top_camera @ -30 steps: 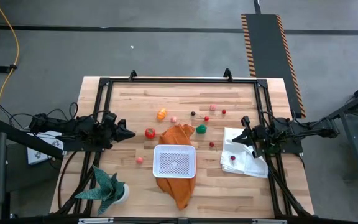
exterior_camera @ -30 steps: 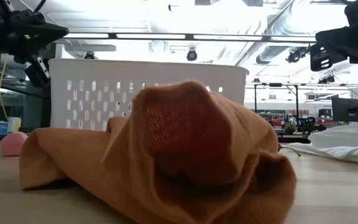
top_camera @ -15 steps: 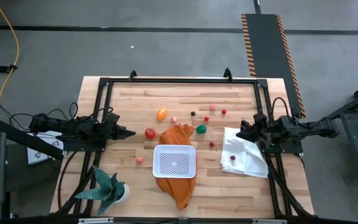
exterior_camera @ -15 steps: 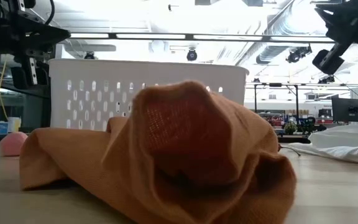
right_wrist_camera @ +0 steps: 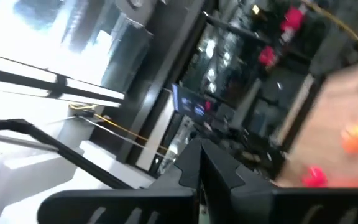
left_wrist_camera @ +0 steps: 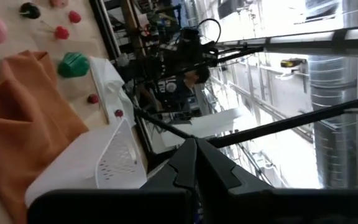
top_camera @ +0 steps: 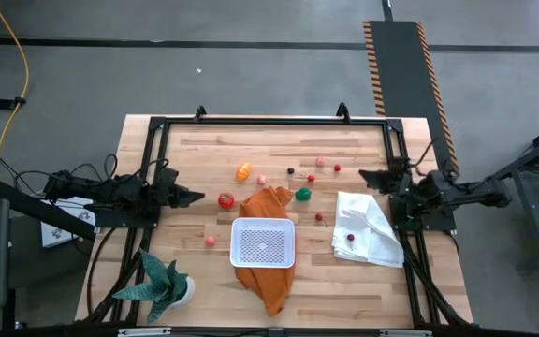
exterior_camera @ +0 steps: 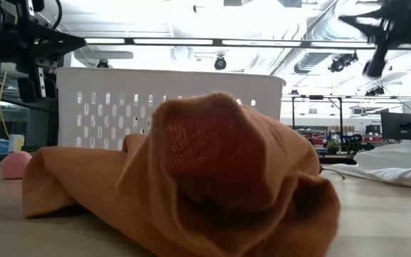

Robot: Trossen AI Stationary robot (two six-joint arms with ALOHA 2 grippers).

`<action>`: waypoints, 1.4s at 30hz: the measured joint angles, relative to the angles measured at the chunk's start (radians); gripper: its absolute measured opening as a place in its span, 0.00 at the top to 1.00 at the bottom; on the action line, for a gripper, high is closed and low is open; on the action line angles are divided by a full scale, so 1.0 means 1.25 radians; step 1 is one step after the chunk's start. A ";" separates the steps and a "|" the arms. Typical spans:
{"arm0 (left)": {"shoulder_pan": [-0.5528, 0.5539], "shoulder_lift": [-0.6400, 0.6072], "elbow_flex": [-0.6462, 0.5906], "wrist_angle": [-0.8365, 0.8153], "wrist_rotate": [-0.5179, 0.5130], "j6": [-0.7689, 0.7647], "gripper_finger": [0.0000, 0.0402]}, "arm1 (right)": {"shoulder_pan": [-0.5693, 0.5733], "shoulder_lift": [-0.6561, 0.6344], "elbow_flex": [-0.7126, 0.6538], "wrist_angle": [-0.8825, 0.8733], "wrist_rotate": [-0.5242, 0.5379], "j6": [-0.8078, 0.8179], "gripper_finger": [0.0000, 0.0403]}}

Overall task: Pick and placing Produce into tupperware
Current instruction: Put the top pink peach into the white basket

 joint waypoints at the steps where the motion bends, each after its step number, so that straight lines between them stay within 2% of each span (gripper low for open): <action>1: 0.000 0.000 0.000 0.004 0.000 0.000 1.00 | 0.000 0.015 0.023 -0.001 0.005 -0.026 1.00; 7: 0.000 0.000 0.000 0.111 -0.033 0.054 1.00 | 0.000 0.178 0.215 -0.111 0.018 -0.164 1.00; 14: 0.000 0.000 0.000 0.352 -0.144 0.215 1.00 | 0.000 0.421 0.454 -0.300 0.017 -0.321 1.00; 17: 0.000 0.000 0.020 0.443 -0.152 0.301 1.00 | 0.000 0.509 0.536 -0.335 0.019 -0.346 1.00; 19: 0.000 0.000 0.061 0.441 -0.152 0.346 1.00 | 0.000 0.563 0.585 -0.358 0.019 -0.348 1.00; 22: 0.000 0.001 0.146 0.358 -0.147 0.418 1.00 | 0.000 0.635 0.653 -0.414 0.019 -0.348 1.00; 28: 0.000 0.041 0.397 -0.013 -0.147 0.489 1.00 | 0.000 0.759 0.780 -0.542 0.020 -0.349 1.00; 32: 0.000 0.124 0.567 -0.224 -0.148 0.489 1.00 | -0.008 0.820 0.846 -0.602 0.020 -0.350 1.00; 42: 0.000 0.408 0.914 -0.586 -0.145 0.544 1.00 | -0.055 0.930 0.926 -0.701 0.009 -0.348 1.00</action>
